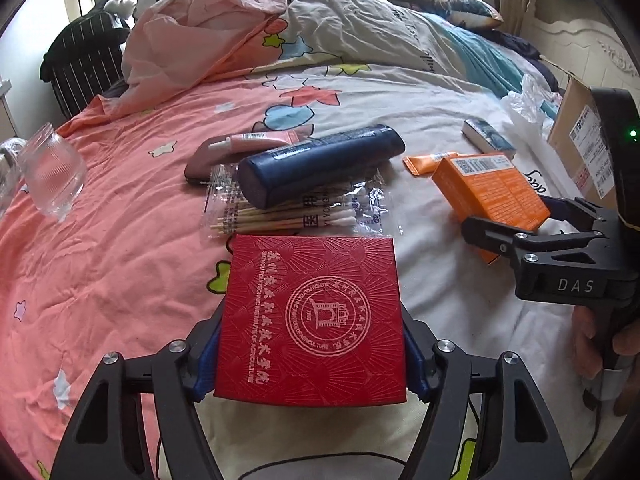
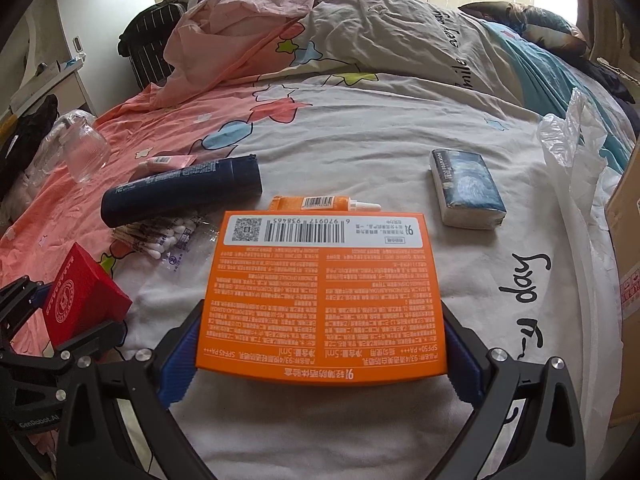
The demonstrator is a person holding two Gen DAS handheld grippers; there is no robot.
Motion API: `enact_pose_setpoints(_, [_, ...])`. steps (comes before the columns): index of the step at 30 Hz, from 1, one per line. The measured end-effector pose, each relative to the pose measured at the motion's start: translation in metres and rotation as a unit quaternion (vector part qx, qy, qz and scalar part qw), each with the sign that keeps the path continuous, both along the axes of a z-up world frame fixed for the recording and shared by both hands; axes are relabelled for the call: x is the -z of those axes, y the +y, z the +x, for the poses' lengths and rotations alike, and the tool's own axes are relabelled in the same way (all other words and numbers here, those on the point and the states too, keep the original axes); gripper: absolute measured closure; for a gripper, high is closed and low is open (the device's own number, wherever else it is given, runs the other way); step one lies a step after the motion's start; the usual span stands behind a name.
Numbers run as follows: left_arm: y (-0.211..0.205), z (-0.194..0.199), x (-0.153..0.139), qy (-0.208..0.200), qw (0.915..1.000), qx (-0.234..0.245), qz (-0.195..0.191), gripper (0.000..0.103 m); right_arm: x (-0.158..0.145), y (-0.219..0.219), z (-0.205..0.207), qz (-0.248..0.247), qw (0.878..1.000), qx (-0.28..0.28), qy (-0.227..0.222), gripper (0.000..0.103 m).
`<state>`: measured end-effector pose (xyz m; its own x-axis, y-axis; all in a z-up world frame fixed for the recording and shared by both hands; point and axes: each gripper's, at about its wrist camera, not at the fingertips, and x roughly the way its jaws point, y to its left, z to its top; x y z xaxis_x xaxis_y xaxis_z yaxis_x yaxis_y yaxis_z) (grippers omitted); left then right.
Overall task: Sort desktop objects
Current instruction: 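Carry the red box with the left tool while the right tool carries the orange box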
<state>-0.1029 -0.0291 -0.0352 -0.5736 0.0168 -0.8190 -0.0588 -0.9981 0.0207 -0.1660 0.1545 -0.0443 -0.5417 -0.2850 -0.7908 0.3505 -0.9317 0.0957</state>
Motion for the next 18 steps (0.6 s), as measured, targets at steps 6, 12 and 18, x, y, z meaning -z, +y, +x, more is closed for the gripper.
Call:
enact_pose_setpoints(6, [0.006, 0.01, -0.009, 0.012, 0.9999, 0.003, -0.006, 0.03, -0.008, 0.009, 0.018, -0.003, 1.0, 0.004, 0.002, 0.002])
enact_pose_setpoints(12, [0.018, 0.021, -0.018, 0.019, 0.9997, 0.016, -0.003, 0.03, -0.028, 0.015, 0.042, 0.003, 1.0, 0.002, 0.022, 0.002])
enact_pose_setpoints(18, [0.035, 0.035, -0.032, 0.035, 0.9989, 0.03, -0.007, 0.03, -0.05, 0.021, 0.064, 0.011, 0.999, 0.003, 0.046, 0.002])
